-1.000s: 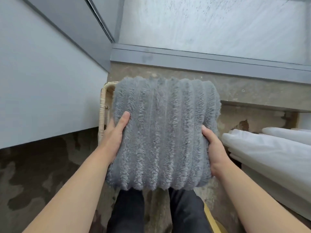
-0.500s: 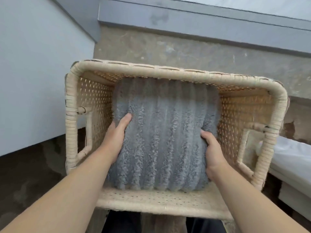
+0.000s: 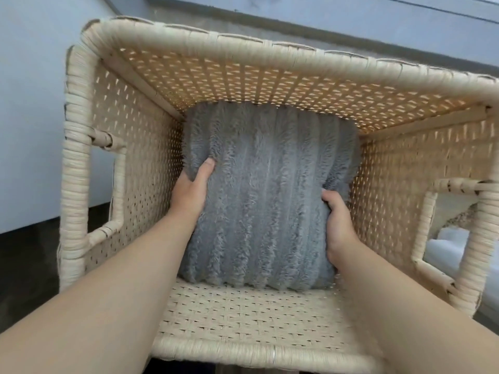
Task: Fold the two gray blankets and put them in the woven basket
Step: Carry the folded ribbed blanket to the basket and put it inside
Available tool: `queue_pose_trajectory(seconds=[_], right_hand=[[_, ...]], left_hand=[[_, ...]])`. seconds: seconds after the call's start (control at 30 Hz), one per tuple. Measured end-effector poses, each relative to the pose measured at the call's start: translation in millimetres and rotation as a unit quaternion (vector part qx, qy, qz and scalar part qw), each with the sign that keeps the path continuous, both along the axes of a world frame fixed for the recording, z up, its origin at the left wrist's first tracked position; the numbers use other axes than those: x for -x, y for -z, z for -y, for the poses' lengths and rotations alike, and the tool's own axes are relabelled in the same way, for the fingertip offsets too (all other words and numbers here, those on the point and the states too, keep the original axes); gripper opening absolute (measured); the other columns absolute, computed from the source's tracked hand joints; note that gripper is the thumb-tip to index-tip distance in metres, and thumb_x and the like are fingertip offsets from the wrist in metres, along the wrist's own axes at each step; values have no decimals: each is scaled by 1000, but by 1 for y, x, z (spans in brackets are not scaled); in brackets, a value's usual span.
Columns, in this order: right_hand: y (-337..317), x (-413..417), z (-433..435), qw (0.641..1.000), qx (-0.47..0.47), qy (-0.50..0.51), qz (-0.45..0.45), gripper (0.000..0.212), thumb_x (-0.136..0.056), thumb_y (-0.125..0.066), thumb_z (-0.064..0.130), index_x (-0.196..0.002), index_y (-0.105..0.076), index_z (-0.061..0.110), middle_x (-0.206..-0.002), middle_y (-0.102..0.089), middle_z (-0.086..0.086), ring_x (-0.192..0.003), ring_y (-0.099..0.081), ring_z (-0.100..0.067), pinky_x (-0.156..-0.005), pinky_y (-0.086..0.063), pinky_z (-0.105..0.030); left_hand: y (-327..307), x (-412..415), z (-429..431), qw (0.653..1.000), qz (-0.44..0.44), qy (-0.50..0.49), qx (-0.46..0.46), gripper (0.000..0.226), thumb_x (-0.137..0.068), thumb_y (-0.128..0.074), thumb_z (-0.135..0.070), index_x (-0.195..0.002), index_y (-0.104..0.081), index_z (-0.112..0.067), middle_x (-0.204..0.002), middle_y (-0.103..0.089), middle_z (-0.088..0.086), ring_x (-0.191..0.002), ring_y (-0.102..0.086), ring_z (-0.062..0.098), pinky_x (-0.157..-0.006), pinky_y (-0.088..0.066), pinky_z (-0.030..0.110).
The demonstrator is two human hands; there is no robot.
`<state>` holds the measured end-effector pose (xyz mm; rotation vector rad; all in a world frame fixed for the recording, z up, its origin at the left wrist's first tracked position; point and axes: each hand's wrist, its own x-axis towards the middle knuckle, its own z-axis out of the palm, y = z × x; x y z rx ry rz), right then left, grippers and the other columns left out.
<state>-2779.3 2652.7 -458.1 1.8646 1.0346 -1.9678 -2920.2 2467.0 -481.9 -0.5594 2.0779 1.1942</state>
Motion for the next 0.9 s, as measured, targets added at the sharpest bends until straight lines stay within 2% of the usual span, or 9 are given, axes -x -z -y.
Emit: queue_pose_trajectory(seconds=[0.1, 0.2, 0.27, 0.33, 0.4, 0.5, 0.6, 0.73, 0.9], right_hand=[[-17, -1, -1, 999, -16, -34, 21, 49, -80, -60, 50, -118, -67, 21, -113, -71, -8, -105, -66, -30, -99, -48, -51], [-47, 0, -2, 989, -56, -109, 81, 79, -81, -57, 62, -147, -34, 26, -138, -52, 3, -125, -51, -24, -109, -37, -43], [-71, 1, 0, 977, -86, -132, 147, 80, -85, -54, 60, -150, -21, 26, -146, -42, -1, -132, -42, -29, -109, -33, -44], [-97, 5, 4, 957, -106, -152, 222, 82, -85, -54, 56, -151, -17, 25, -152, -33, -10, -134, -36, -36, -108, -32, -49], [-118, 9, 10, 953, -81, -142, 253, 83, -83, -55, 58, -150, -15, 31, -153, -28, -11, -134, -34, -40, -105, -32, -53], [-134, 17, 21, 978, 52, -58, 196, 94, -78, -61, 65, -151, -8, 38, -158, -21, -5, -139, -30, -38, -104, -35, -57], [-119, 23, 33, 986, 81, -20, 141, 104, -76, -68, 61, -153, -4, 35, -159, -21, -1, -141, -30, -30, -109, -34, -55], [-66, 27, 45, 986, 30, -14, 160, 108, -72, -72, 53, -153, -3, 34, -154, -32, -1, -134, -39, -33, -109, -34, -56], [-8, 23, 53, 987, 0, -52, 150, 113, -63, -70, 53, -153, -5, 31, -149, -39, -1, -130, -43, -33, -108, -37, -51]], left_hand=[[-19, 0, 3, 998, 29, 41, 27, 66, -87, -50, -61, -142, -40, -27, -137, -50, -6, -125, -47, 16, -98, -32, 24], [-56, 2, 1, 990, 52, 89, 101, 74, -86, -44, -67, -146, -32, -26, -141, -48, -2, -127, -47, 24, -95, -36, 30], [-86, 0, -4, 982, 65, 96, 149, 72, -89, -47, -58, -149, -26, -24, -146, -44, 4, -130, -44, 29, -101, -37, 36], [-116, -4, -8, 974, 97, 89, 182, 74, -88, -51, -53, -149, -23, -24, -148, -39, 9, -132, -41, 33, -103, -35, 40], [-139, -8, -13, 963, 169, 73, 196, 81, -84, -52, -59, -150, -18, -27, -152, -31, 10, -133, -37, 36, -106, -34, 47], [-158, -15, -27, 940, 313, 5, 133, 97, -77, -50, -75, -151, -1, -37, -159, -16, 4, -137, -31, 38, -102, -40, 55], [-149, -19, -51, 929, 356, -27, 95, 109, -73, -48, -81, -151, 10, -33, -161, -4, 0, -141, -24, 37, -99, -42, 60], [-103, -23, -66, 931, 346, -74, 94, 114, -72, -54, -77, -151, 14, -31, -160, -9, 5, -140, -25, 39, -103, -32, 63], [-41, -31, -47, 951, 293, -45, 92, 121, -67, -62, -75, -149, 17, -34, -158, -18, 1, -137, -32, 32, -90, -45, 58]])
